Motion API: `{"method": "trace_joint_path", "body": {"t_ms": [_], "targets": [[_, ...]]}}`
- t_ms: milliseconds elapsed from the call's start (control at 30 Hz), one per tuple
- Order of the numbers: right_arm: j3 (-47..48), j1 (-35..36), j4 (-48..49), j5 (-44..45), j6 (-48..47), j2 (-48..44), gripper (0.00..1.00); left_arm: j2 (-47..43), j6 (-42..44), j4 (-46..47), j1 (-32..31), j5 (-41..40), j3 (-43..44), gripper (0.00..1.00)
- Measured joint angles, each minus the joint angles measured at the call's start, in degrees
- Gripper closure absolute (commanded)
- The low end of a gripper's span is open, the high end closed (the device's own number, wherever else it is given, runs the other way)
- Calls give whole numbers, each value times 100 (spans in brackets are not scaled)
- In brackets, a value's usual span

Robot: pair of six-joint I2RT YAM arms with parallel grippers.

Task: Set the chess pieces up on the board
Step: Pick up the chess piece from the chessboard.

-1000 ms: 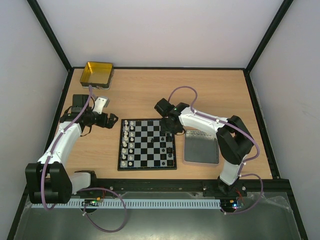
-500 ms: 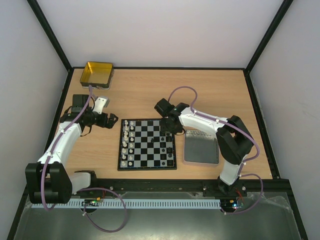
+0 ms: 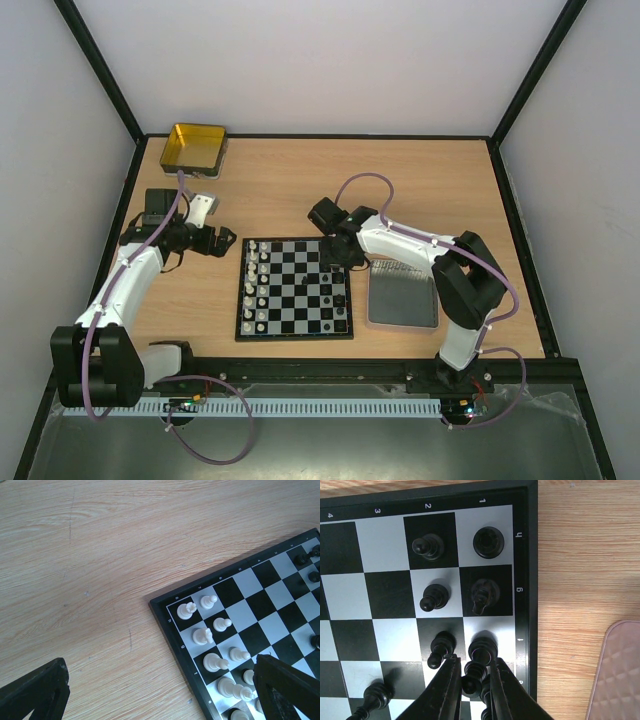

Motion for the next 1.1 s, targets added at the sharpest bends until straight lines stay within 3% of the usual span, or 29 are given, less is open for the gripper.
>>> {"method": "trace_joint_path", "body": {"t_ms": [1100], "targets": [[0,0,-107,92,66,-98,83,31,0,0,0,0,0,1]]}}
